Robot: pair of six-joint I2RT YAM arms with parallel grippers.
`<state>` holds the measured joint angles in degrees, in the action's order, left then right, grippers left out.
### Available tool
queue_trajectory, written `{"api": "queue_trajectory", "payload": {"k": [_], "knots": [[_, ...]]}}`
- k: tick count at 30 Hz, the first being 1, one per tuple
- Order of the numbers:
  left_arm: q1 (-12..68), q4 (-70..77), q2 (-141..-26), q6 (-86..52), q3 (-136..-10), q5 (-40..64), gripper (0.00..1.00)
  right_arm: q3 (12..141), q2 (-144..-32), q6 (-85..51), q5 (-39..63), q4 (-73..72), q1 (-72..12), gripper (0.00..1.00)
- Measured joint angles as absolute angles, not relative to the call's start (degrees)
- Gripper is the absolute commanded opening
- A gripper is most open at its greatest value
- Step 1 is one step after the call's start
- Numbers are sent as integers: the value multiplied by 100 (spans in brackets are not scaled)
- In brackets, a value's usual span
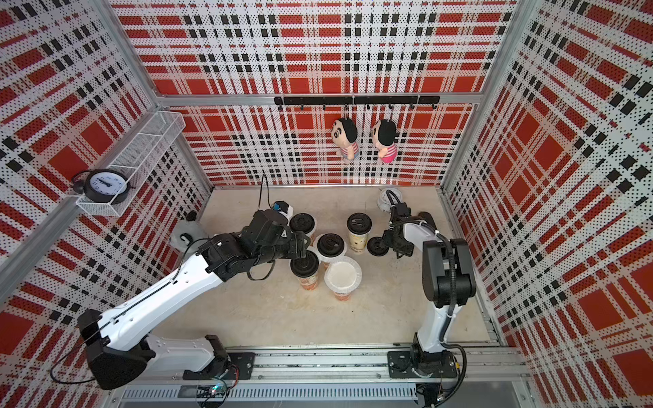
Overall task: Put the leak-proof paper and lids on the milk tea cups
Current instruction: Move the cup lid to the center of the board, then pick up the cup lid from the center of the board.
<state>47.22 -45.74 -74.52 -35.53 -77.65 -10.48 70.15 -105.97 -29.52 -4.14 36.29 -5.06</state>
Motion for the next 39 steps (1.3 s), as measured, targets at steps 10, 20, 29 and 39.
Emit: {"api": "queue_trajectory", "payload": {"k": [10,20,29,39], "knots": [[4705,-4554,-7419,-3553,-7607,-1024,62,6283,-9998,-3015,-786,3553,-54,80],[4696,-4543,-7387,-3553,-7601,-950,62,6235,-9603,-2814,-521,3736,-200,83],[4696,-4539,-7387,-3553,-7575,-926,62,7022,-10066,-2727,-567,3970,-740,85],[4696,-4499,-7389,-3553,-7522,-895,62,7057,-10342,-2718,-687,4171,-738,87]]}}
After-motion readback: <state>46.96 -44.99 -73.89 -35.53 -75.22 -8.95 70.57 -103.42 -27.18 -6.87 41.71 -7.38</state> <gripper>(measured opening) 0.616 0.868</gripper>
